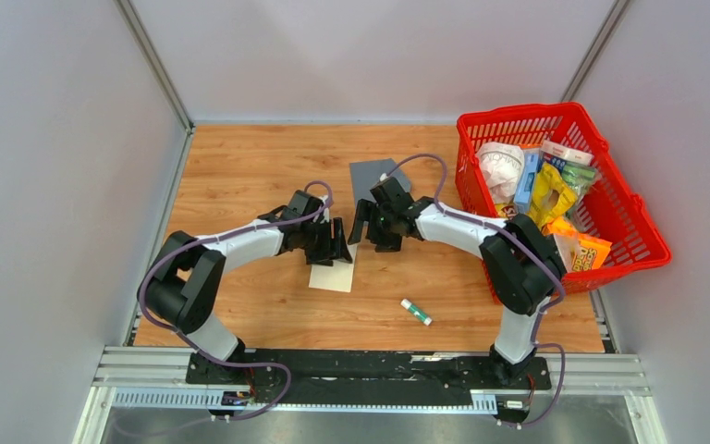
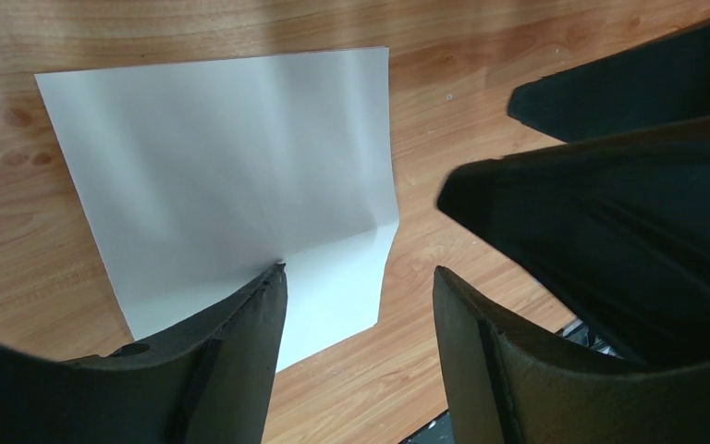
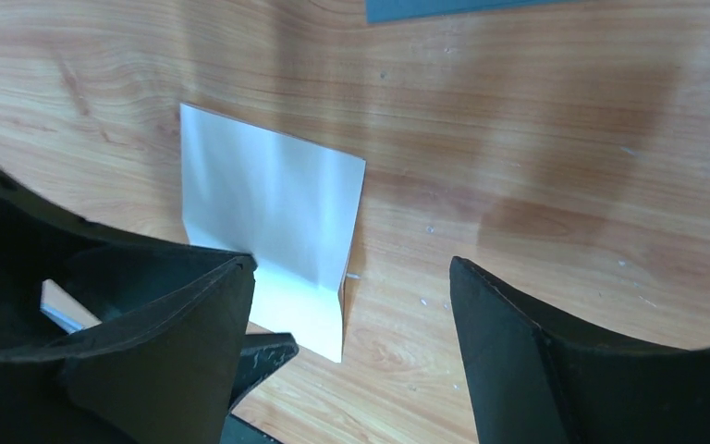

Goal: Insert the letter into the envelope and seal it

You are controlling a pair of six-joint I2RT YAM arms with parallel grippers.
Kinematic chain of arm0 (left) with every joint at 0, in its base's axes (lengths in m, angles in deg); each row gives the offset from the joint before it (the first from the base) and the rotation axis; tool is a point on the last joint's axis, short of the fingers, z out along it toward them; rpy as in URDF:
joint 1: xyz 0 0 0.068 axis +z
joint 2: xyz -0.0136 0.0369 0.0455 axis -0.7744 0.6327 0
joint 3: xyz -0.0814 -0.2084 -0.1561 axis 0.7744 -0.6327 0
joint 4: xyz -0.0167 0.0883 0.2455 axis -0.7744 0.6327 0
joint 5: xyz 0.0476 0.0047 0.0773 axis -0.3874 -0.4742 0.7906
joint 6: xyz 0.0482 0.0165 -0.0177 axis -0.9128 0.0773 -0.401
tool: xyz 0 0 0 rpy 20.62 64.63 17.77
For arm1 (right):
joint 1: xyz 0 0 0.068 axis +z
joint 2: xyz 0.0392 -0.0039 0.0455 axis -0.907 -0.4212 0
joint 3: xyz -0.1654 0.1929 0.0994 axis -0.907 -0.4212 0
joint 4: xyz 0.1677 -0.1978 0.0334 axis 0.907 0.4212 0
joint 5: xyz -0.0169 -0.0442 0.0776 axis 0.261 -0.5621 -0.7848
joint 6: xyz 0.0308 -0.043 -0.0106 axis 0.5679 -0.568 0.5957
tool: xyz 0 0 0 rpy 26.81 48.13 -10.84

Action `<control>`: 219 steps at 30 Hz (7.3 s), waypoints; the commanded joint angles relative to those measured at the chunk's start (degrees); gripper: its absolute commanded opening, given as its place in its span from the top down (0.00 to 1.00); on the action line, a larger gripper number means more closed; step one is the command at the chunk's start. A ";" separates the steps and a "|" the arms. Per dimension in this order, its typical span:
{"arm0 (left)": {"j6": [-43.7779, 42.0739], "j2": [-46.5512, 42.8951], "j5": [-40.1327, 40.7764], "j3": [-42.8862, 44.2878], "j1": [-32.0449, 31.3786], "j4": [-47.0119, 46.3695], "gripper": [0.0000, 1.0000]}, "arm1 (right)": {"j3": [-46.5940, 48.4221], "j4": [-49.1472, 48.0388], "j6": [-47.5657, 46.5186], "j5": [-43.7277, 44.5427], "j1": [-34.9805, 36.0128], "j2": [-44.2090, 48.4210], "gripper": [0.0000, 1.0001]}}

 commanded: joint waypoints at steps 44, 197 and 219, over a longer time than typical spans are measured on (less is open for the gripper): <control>-9.85 -1.13 -2.20 -0.19 8.00 3.84 0.44 | 1.58 -1.39 0.65 -3.31 2.96 -7.02 0.34; -18.66 -35.40 -1.85 20.56 3.86 30.13 0.33 | -0.27 -5.07 -12.22 -30.36 2.72 26.74 1.00; 9.48 -42.53 -15.20 2.10 10.46 -1.68 0.31 | -1.67 -35.84 21.65 -34.68 -2.49 19.26 1.00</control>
